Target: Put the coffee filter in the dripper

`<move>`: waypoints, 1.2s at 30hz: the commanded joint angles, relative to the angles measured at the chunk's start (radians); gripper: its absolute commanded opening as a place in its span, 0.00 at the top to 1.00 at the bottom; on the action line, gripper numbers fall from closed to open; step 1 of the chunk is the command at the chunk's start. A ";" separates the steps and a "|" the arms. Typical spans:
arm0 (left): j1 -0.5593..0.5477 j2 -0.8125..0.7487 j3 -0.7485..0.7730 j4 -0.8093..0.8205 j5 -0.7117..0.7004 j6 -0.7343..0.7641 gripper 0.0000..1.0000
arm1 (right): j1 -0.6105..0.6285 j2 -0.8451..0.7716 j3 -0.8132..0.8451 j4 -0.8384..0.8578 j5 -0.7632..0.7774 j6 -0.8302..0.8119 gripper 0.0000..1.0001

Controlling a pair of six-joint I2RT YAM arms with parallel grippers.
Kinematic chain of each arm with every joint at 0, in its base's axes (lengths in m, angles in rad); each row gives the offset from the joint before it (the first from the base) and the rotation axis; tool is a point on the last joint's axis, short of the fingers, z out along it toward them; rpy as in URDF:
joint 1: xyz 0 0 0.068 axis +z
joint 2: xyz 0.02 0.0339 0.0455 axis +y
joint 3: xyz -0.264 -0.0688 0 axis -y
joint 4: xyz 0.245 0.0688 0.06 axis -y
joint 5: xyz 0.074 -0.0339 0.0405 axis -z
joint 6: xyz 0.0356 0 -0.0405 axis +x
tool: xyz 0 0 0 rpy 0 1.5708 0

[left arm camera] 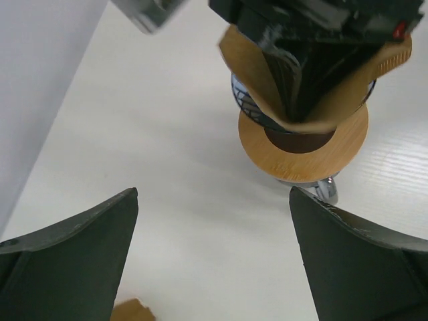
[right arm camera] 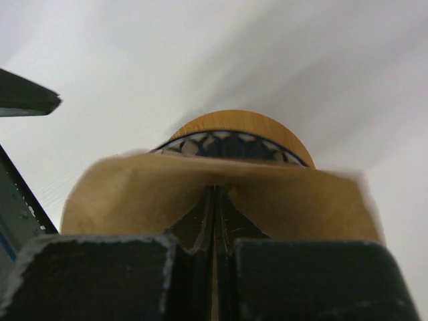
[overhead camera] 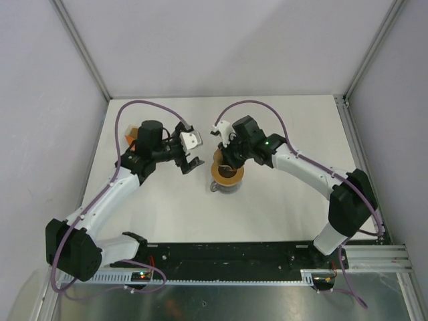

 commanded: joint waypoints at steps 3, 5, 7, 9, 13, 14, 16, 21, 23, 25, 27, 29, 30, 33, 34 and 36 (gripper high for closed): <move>0.024 0.002 0.050 0.036 0.019 -0.371 0.00 | 0.025 0.044 0.035 0.001 -0.001 0.036 1.00; 0.024 0.010 0.059 0.038 0.013 -0.440 0.00 | 0.040 0.050 0.042 -0.011 0.022 0.035 1.00; 0.026 0.013 0.065 0.039 0.016 -0.493 0.00 | 0.056 0.063 0.060 -0.037 0.059 0.031 1.00; 0.024 0.014 0.063 0.039 0.033 -0.528 0.00 | 0.061 0.081 0.072 -0.065 0.090 0.028 1.00; 0.027 0.013 0.052 0.038 0.021 -0.536 0.01 | 0.075 0.124 0.077 -0.086 0.120 0.027 1.00; 0.034 0.011 0.051 0.038 0.010 -0.532 0.00 | 0.080 0.134 0.078 -0.087 0.131 0.026 1.00; 0.053 0.008 0.052 0.039 -0.004 -0.527 0.00 | 0.084 0.163 0.085 -0.101 0.166 0.028 1.00; 0.099 0.011 0.035 0.039 0.002 -0.512 0.00 | 0.094 0.212 0.121 -0.172 0.240 0.033 1.00; 0.102 0.016 0.029 0.039 0.022 -0.498 0.00 | 0.114 0.229 0.151 -0.196 0.264 0.026 1.00; 0.102 0.022 0.026 0.039 0.044 -0.491 0.00 | 0.139 0.255 0.189 -0.223 0.278 0.016 1.00; 0.102 0.025 0.025 0.039 0.059 -0.492 0.00 | 0.152 0.285 0.222 -0.252 0.303 0.012 1.00; 0.103 0.023 0.020 0.039 0.073 -0.501 0.00 | 0.154 0.304 0.226 -0.257 0.309 0.010 1.00; 0.103 0.020 0.016 0.039 0.078 -0.512 0.00 | 0.154 0.309 0.221 -0.256 0.305 0.012 1.00; 0.105 0.012 -0.007 0.039 0.102 -0.553 0.01 | 0.154 0.317 0.216 -0.247 0.280 0.022 1.00; 0.106 0.010 -0.014 0.038 0.118 -0.572 0.00 | 0.154 0.319 0.217 -0.245 0.271 0.025 1.00; 0.113 0.007 -0.023 0.040 0.152 -0.608 0.00 | 0.154 0.328 0.217 -0.243 0.261 0.027 1.00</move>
